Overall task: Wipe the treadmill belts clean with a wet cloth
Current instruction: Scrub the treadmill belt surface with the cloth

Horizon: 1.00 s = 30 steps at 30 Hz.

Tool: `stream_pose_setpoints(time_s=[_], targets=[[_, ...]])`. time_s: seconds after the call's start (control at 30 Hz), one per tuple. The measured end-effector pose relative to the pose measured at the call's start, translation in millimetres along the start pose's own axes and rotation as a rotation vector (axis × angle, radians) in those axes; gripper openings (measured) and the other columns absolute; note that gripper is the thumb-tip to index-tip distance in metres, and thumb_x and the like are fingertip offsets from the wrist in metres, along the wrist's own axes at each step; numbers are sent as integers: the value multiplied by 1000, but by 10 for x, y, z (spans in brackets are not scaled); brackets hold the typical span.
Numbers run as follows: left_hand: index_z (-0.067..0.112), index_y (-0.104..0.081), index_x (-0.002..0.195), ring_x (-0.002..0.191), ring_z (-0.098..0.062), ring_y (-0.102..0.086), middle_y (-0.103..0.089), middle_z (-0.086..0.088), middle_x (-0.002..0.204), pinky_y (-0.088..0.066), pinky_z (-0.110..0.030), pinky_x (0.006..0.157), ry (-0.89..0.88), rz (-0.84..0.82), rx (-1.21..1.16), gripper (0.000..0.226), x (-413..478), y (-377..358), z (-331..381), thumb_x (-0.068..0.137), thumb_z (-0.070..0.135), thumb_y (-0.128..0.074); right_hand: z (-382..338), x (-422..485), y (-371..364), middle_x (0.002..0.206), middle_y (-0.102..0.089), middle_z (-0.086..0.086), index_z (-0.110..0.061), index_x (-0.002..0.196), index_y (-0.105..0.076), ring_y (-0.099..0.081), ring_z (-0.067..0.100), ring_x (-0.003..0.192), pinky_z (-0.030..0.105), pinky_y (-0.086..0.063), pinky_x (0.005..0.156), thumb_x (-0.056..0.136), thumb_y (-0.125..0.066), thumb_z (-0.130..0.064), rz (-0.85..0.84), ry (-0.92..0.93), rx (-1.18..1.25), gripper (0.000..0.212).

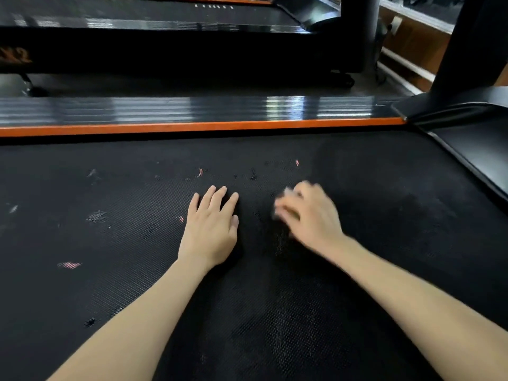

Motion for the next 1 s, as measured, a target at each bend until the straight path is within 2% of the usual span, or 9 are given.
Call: stream_pose_setpoints(time_s=[0.13,0.23,0.37,0.43,0.6,0.73,0.83,0.93,1.0], targets=[[21,-32,146,145,-21,-12,-27,-5,154,-1,-40,117,18,-25,-11,60,8,-17,-9,90,39,-19,324,461,-256,105,-56,9,-21,100,-71,-51,32,91,34,-41,72,90,-61,-37,-50,-315,-138,21],[21,-32,146,145,-22,-12,-27,-5,154,-2,-41,117,12,-16,4,53,7,-18,-5,96,35,-25,-175,72,-114,91,-56,9,-21,89,-72,-52,32,78,36,-46,65,83,-60,-38,-11,-126,-19,22],[20,-33,146,145,-23,-14,-29,-6,153,-3,-41,117,5,-1,18,62,-6,0,8,89,38,-18,-515,-544,118,94,-57,4,-23,92,-73,-51,24,78,31,-45,67,86,-54,-44,-153,169,174,29],[20,-32,146,145,-23,-13,-28,-6,153,-2,-41,117,8,1,18,55,-1,-5,1,95,35,-22,-296,-313,61,88,-57,5,-23,88,-73,-52,27,74,34,-49,64,85,-56,-43,-88,141,69,27],[22,-31,147,145,-21,-11,-26,-4,154,-2,-41,118,15,-7,15,50,10,-6,-5,98,32,-33,150,379,-242,91,-57,9,-19,88,-72,-51,32,79,44,-50,67,83,-69,-35,-18,-253,-98,17],[20,-33,146,145,-23,-13,-28,-6,153,-3,-43,117,3,3,11,49,3,6,6,98,31,-33,-211,-267,36,91,-55,6,-21,88,-71,-50,27,78,39,-48,64,83,-55,-43,-35,-91,8,28],[18,-35,145,144,-25,-17,-31,-8,152,-5,-44,117,1,22,10,49,-8,18,14,98,31,-32,-411,-824,310,96,-57,5,-22,92,-73,-50,23,81,35,-46,68,85,-56,-43,-118,38,127,28],[17,-36,145,144,-26,-17,-32,-9,151,-6,-44,117,-8,23,5,48,-14,33,25,98,29,-35,-338,-728,292,94,-58,4,-22,91,-74,-51,23,79,32,-44,68,85,-55,-45,-124,139,130,30],[18,-35,145,144,-25,-16,-30,-8,152,-4,-43,117,-2,16,-4,48,-12,40,16,98,29,-36,-72,-370,137,89,-57,7,-22,89,-74,-51,28,75,36,-47,66,84,-54,-48,-81,84,34,33]])
Point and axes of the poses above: each hand's wrist, its own x-axis towards the middle knuckle, its own y-axis out of the back of the hand, z = x × y, the point moved 7 cm from there along x, towards the middle knuckle
